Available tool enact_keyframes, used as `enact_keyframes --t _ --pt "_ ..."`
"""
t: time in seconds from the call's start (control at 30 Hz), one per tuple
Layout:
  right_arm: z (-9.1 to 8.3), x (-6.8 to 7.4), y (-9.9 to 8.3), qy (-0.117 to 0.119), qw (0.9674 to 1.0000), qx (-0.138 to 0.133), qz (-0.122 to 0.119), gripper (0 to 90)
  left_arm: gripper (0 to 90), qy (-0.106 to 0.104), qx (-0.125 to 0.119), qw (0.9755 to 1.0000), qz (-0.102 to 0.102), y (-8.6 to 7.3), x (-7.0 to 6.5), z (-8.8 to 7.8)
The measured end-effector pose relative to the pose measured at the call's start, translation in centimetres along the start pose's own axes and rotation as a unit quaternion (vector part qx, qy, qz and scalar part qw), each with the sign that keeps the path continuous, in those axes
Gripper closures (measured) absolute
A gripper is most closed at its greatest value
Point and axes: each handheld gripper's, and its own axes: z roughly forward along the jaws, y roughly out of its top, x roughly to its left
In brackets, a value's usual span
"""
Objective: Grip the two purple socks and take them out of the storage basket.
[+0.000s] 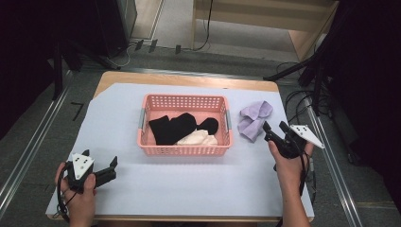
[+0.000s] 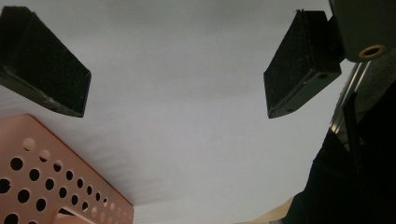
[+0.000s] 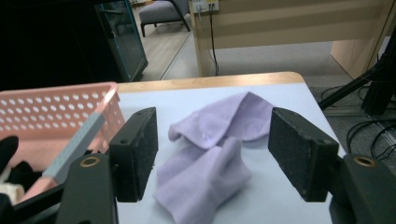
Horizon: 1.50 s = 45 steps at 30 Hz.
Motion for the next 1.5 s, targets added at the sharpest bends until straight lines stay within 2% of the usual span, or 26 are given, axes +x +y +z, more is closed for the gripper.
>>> enact_keyframes --t 0.03,0.4,0.53,0.63,0.8,1.23,1.33,1.37,1.43,1.5 --pt "-0.4 -0.3 -0.3 0.000 1.0000 -0.002 -0.005 31.2 8.3 0.000 0.000 1.0000 0.001 0.0 0.0 0.0" --pt "-3.2 -2.3 -3.7 0.015 0.9998 0.005 0.013 24.3 8.3 0.003 -0.004 1.0000 -0.001 0.0 -0.1 -0.1" --pt "-4.3 -2.9 -4.5 0.011 0.9998 0.009 0.013 23.6 8.3 0.001 -0.003 1.0000 0.002 0.0 -0.1 0.0" --pt "-5.0 -3.4 -5.0 0.009 0.9999 0.009 0.000 23.3 8.3 0.000 -0.002 1.0000 0.004 0.0 -0.1 0.0" --pt "-6.0 -4.0 -5.8 0.000 0.9999 0.015 0.004 23.1 8.3 0.000 -0.004 1.0000 0.004 0.0 -0.1 -0.1" --pt "-8.6 -6.1 -8.0 -0.032 0.9992 0.023 -0.007 23.3 8.3 0.000 -0.006 1.0000 0.004 -0.1 -0.1 -0.1" --pt "-9.2 -6.5 -8.4 -0.031 0.9993 0.020 0.000 23.1 8.3 0.001 -0.004 1.0000 0.004 0.0 -0.1 -0.1" --pt "-9.4 -6.6 -8.5 -0.027 0.9995 0.014 -0.003 22.2 8.3 0.001 -0.005 1.0000 0.004 -0.1 -0.1 -0.1" --pt "-9.7 -6.7 -8.5 -0.030 0.9994 0.018 -0.008 22.0 8.3 0.000 -0.004 1.0000 0.005 0.0 -0.1 -0.1" --pt "-10.0 -6.8 -8.7 -0.025 0.9997 0.007 -0.003 21.2 8.3 0.000 -0.004 1.0000 0.005 0.0 -0.1 -0.1"
